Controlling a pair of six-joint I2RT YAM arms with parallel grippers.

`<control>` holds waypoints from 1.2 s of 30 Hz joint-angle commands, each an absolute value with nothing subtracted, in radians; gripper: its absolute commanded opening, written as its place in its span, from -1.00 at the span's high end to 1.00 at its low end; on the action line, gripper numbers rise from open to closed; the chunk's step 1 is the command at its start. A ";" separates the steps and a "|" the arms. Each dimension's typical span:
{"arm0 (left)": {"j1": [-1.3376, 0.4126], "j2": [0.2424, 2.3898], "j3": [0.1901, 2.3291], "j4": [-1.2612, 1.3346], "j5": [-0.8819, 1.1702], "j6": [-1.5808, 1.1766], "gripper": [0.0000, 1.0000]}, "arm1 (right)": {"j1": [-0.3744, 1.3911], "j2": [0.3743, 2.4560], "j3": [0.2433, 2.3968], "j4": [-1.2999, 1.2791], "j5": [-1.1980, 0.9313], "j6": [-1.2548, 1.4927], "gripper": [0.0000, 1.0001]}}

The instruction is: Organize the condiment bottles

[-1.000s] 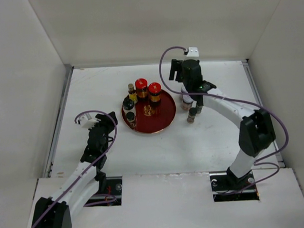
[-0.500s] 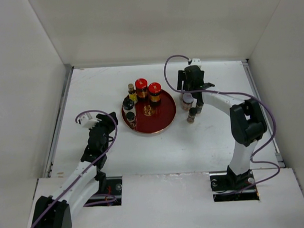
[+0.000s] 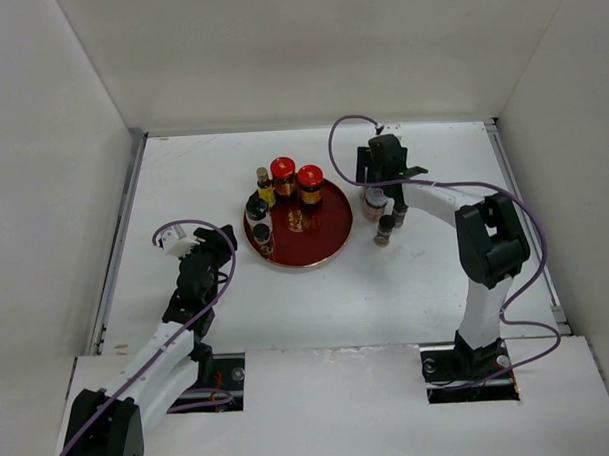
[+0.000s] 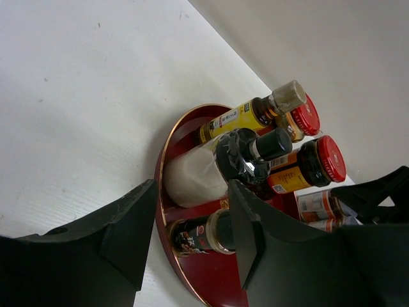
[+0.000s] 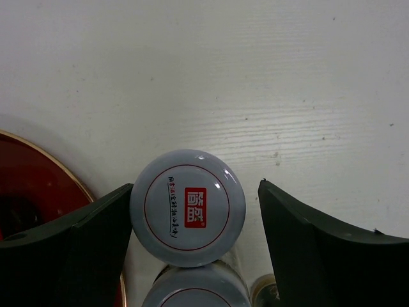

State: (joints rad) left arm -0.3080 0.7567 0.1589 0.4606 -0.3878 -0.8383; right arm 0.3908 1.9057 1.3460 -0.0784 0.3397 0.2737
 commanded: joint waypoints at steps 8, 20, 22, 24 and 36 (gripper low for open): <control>-0.304 0.758 0.169 0.505 -0.377 -0.847 0.08 | 0.406 1.858 1.362 0.038 0.399 0.255 -0.31; -0.301 0.762 0.164 0.509 -0.387 -0.847 0.08 | 0.499 1.744 1.327 0.209 0.446 0.179 -0.23; -0.301 0.764 0.166 0.509 -0.380 -0.850 0.08 | 0.521 1.730 1.312 0.221 0.442 0.187 -0.23; -0.301 0.756 0.164 0.509 -0.385 -0.850 0.08 | 0.547 1.720 1.289 0.229 0.436 0.199 -0.23; -0.300 0.759 0.163 0.514 -0.379 -0.853 0.07 | 0.763 1.646 1.167 0.172 0.422 0.248 -0.23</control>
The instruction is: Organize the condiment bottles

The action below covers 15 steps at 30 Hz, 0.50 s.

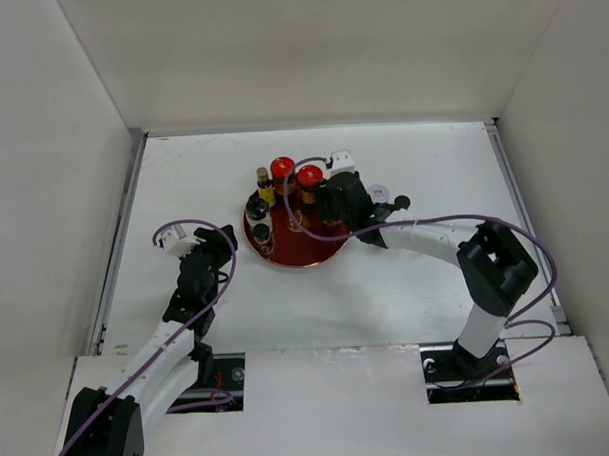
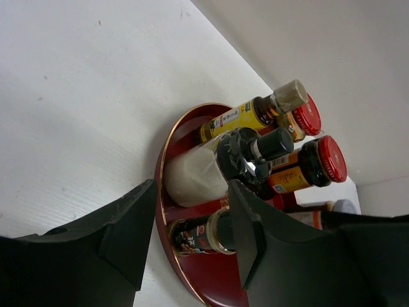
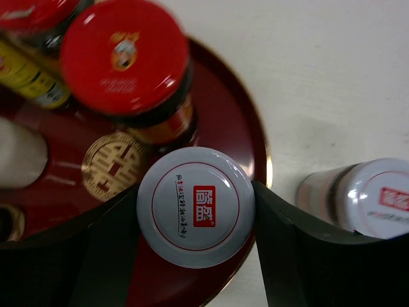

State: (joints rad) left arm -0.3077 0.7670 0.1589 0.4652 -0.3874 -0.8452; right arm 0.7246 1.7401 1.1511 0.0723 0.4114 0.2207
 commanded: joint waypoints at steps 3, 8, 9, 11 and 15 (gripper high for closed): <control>-0.301 0.753 0.163 0.514 -0.385 -0.853 0.07 | 0.814 1.667 1.189 0.173 0.414 0.267 -0.22; -0.304 0.762 0.166 0.514 -0.377 -0.856 0.07 | 0.867 1.775 1.293 0.179 0.383 0.264 -0.22; -0.304 0.756 0.164 0.514 -0.379 -0.854 0.07 | 0.874 1.798 1.320 0.179 0.387 0.262 -0.22; -0.301 0.755 0.161 0.514 -0.383 -0.854 0.07 | 0.880 1.842 1.370 0.183 0.387 0.261 -0.22; -0.303 0.753 0.163 0.512 -0.376 -0.854 0.07 | 0.880 1.923 1.445 0.202 0.391 0.255 -0.24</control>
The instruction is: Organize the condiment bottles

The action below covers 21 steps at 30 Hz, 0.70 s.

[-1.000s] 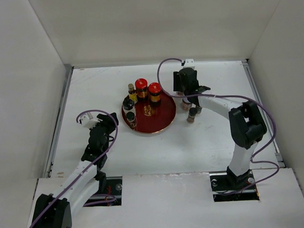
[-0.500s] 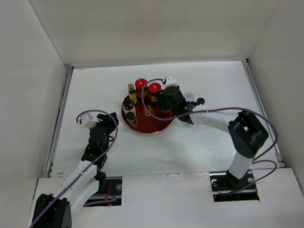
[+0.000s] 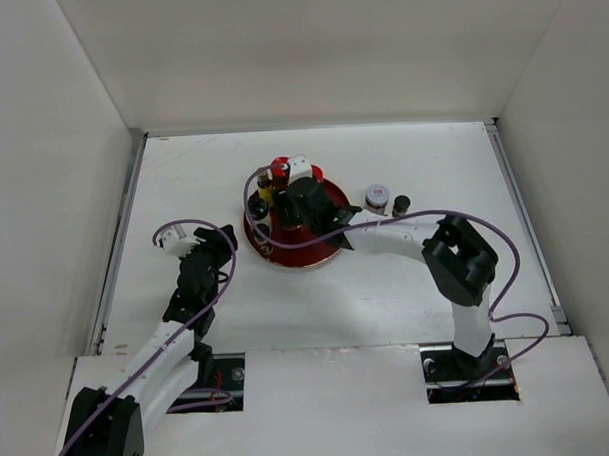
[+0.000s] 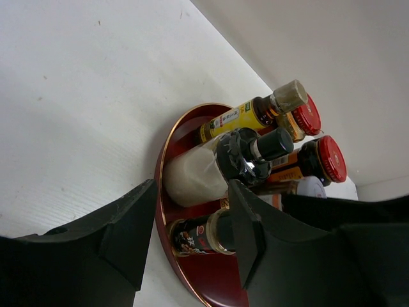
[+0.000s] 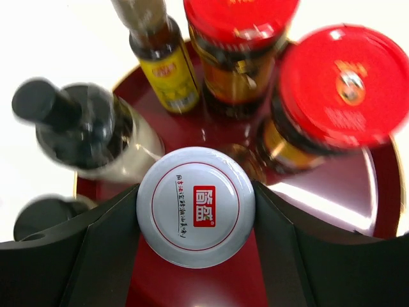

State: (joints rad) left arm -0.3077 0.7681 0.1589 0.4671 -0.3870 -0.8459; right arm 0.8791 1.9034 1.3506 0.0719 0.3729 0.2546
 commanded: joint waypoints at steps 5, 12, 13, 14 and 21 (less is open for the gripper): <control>-0.298 0.755 0.163 0.509 -0.376 -0.856 0.07 | 0.880 1.983 1.489 0.202 0.394 0.256 -0.29; -0.298 0.759 0.163 0.512 -0.373 -0.856 0.07 | 0.877 2.008 1.489 0.199 0.385 0.268 -0.50; -0.298 0.759 0.164 0.512 -0.371 -0.854 0.07 | 0.877 2.008 1.489 0.198 0.385 0.270 -0.55; -0.298 0.759 0.164 0.512 -0.371 -0.854 0.07 | 0.877 2.005 1.489 0.196 0.387 0.270 -0.59; -0.298 0.758 0.166 0.514 -0.373 -0.853 0.07 | 0.880 1.907 1.456 0.195 0.391 0.268 -0.70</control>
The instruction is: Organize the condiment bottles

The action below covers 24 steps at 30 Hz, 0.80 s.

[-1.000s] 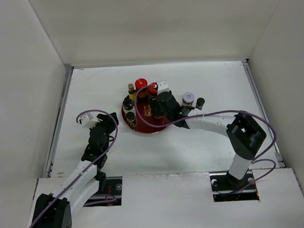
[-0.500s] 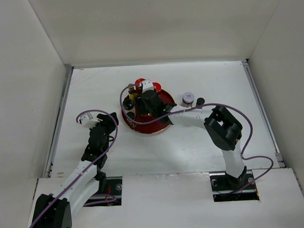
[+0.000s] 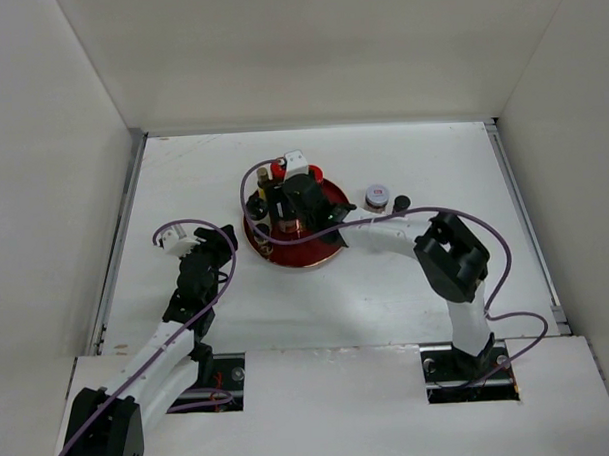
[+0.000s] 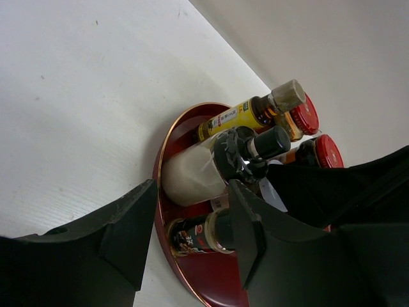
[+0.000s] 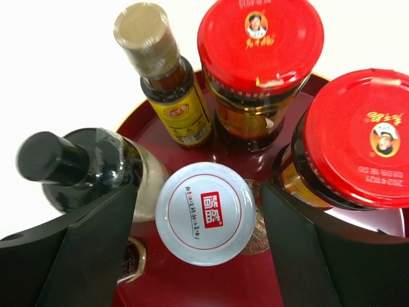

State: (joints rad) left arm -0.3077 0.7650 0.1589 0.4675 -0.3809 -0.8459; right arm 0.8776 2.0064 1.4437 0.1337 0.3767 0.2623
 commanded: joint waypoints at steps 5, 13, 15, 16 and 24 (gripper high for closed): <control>-0.298 0.752 0.163 0.509 -0.371 -0.853 0.07 | 0.880 1.767 1.339 0.196 0.409 0.264 -0.59; -0.298 0.752 0.163 0.511 -0.371 -0.856 0.07 | 0.734 1.542 1.068 0.154 0.498 0.281 -0.13; -0.297 0.749 0.163 0.511 -0.376 -0.854 0.07 | 0.671 1.519 1.052 0.102 0.503 0.288 -0.17; -0.297 0.755 0.161 0.512 -0.376 -0.856 0.06 | 0.648 1.516 1.054 0.072 0.506 0.288 -0.21; -0.298 0.773 0.164 0.514 -0.371 -0.856 0.06 | 0.535 1.574 1.103 -0.055 0.474 0.256 -0.73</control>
State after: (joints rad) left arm -0.3016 0.7647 0.1589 0.4675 -0.3801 -0.8459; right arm 0.5411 1.5547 1.0641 -0.0147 0.4816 0.2687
